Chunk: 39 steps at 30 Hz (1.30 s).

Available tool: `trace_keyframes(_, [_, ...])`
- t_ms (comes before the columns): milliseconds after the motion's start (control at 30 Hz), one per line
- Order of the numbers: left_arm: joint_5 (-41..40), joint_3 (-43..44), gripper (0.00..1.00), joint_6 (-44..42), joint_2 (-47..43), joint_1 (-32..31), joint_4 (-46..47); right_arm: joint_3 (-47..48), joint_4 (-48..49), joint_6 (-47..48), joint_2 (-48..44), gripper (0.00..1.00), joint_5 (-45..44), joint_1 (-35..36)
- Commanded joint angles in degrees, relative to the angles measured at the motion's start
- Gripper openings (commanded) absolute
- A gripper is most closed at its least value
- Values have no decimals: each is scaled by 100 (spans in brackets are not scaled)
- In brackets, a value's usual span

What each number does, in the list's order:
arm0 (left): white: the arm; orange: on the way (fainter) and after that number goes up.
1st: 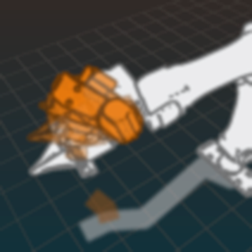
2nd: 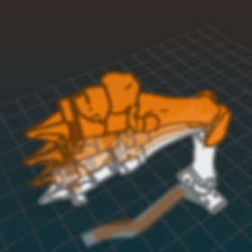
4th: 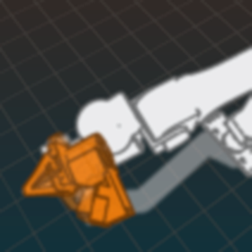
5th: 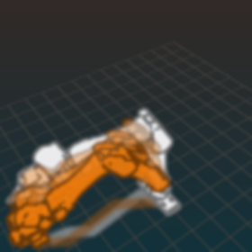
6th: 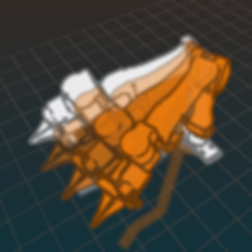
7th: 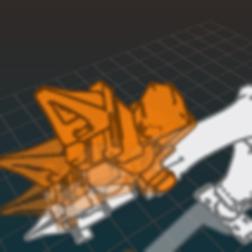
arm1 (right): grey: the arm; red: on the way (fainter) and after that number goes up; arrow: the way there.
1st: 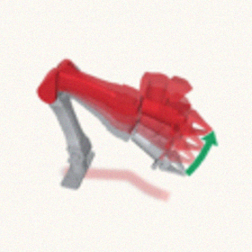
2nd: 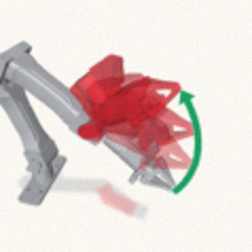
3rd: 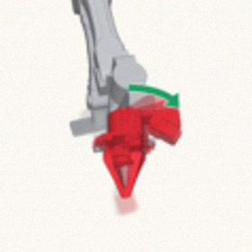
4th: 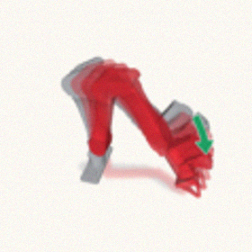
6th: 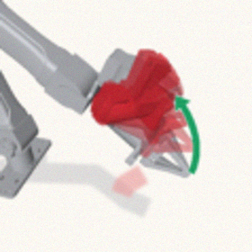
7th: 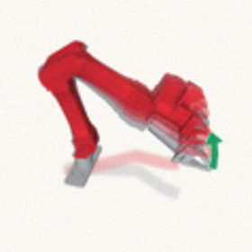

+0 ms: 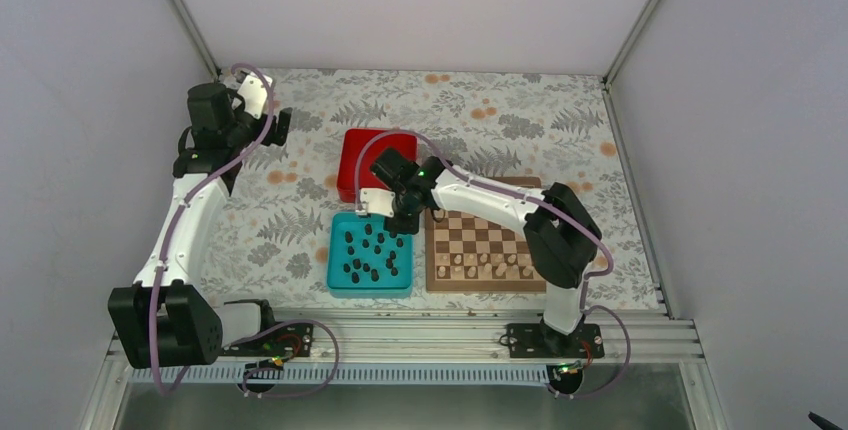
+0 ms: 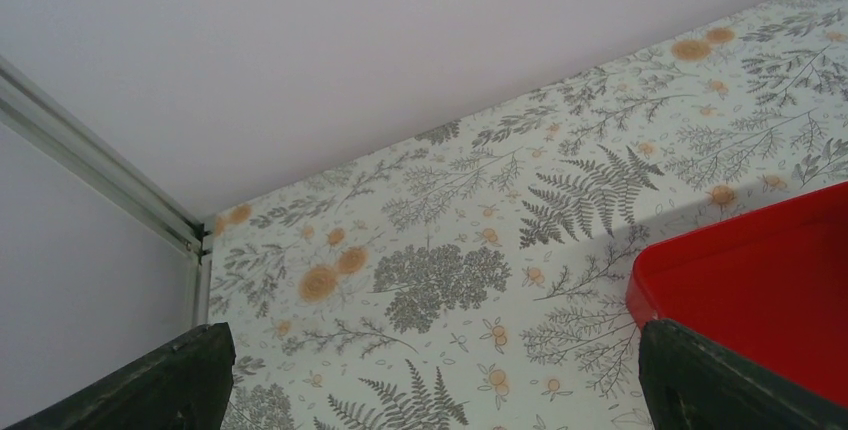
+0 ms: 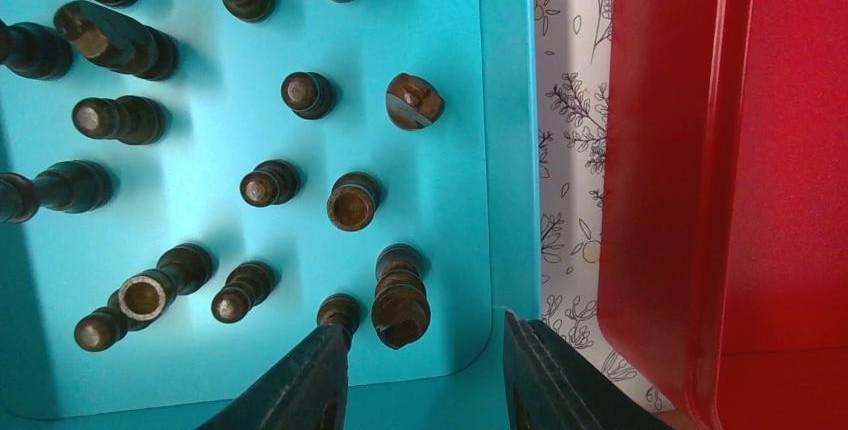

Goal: Set up the chess pieces on the board
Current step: Pick up the chess piece from the storage box.

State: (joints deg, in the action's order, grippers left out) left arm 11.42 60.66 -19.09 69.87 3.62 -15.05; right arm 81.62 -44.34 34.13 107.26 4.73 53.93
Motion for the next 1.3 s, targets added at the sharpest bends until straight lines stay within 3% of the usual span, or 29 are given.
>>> trace_keyframes(0, [-93, -111, 100, -77, -145, -16, 167, 139, 30, 74, 174, 41, -58, 12])
trace_keyframes(400, [-166, -222, 100, -134, -327, -6, 174, 383, 21, 169, 578, 31, -31, 12])
trace_keyframes(800, [-109, -266, 100, -156, -331, -10, 171, 352, 38, 64, 418, 5, -29, 14])
trace_keyframes(1067, [-127, -246, 100, -156, -293, -7, 179, 436, -160, -98, -390, 4, 179, -45])
trace_keyframes(1267, [-170, -248, 100, -156, -331, -2, 188, 542, -337, -91, -1056, 4, 388, -725])
